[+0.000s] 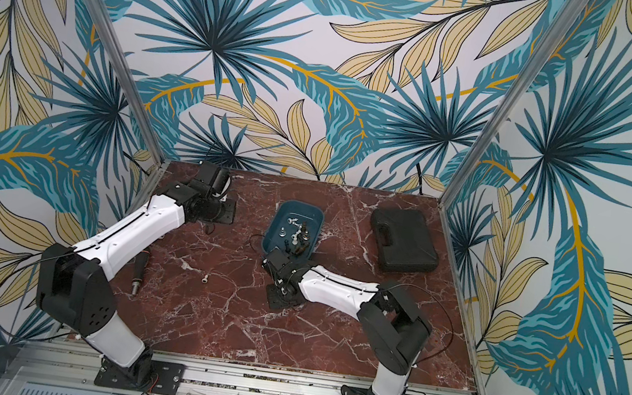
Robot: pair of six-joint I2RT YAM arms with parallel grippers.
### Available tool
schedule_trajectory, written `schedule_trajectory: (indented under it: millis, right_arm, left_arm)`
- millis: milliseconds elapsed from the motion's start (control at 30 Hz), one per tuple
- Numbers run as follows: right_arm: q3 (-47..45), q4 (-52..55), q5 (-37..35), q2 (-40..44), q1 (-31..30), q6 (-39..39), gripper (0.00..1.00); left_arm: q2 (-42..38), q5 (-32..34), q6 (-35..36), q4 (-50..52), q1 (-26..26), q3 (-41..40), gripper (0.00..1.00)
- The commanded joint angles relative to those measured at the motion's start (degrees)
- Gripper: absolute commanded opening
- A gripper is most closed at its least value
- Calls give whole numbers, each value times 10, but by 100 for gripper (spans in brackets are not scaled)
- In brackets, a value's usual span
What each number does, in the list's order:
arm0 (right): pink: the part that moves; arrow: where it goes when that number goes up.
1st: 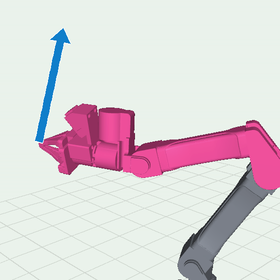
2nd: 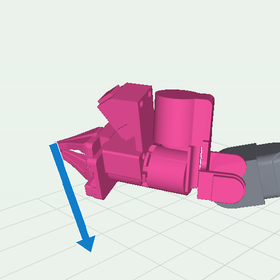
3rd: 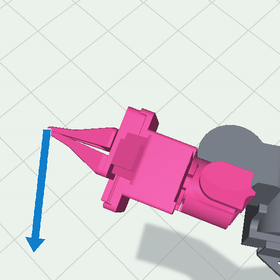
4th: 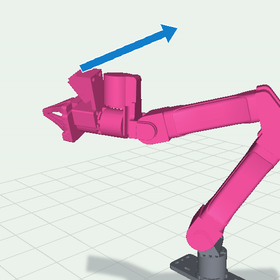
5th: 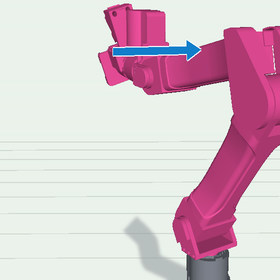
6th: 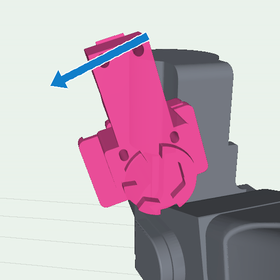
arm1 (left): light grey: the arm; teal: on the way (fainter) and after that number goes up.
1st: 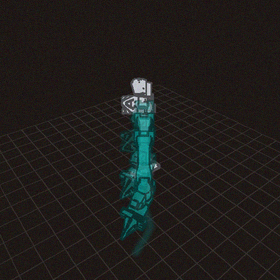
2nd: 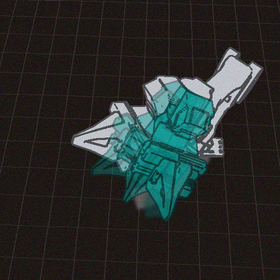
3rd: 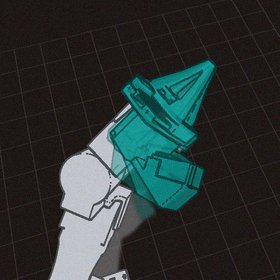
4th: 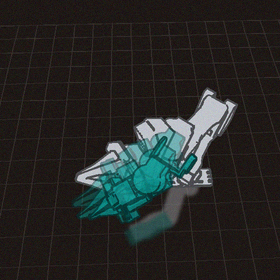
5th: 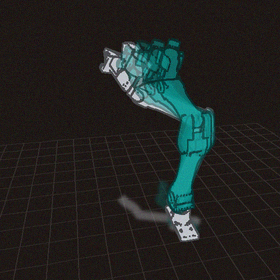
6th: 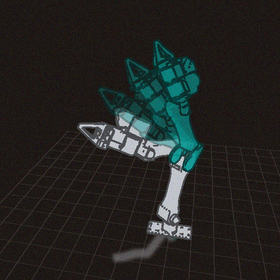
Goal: Put the chess pieces into the storage box
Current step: Pick up the chess piece at the center of the board.
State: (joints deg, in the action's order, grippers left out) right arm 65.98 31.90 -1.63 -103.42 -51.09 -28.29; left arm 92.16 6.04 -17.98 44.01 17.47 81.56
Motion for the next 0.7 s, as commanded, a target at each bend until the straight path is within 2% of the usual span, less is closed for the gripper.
schedule_trajectory:
  millis: [0, 433, 667]
  right_arm:
    - [14, 38, -11, -22, -6, -3, 34]
    - [22, 51, -10, -43, -8, 2, 31]
    - [50, 68, -11, -70, -8, 33, 36]
  left_arm:
    - [-15, 2, 1, -20, -10, -12, 39]
    - [-17, -4, 4, -34, -13, -27, 39]
    - [-17, -7, 4, -32, -13, -25, 39]
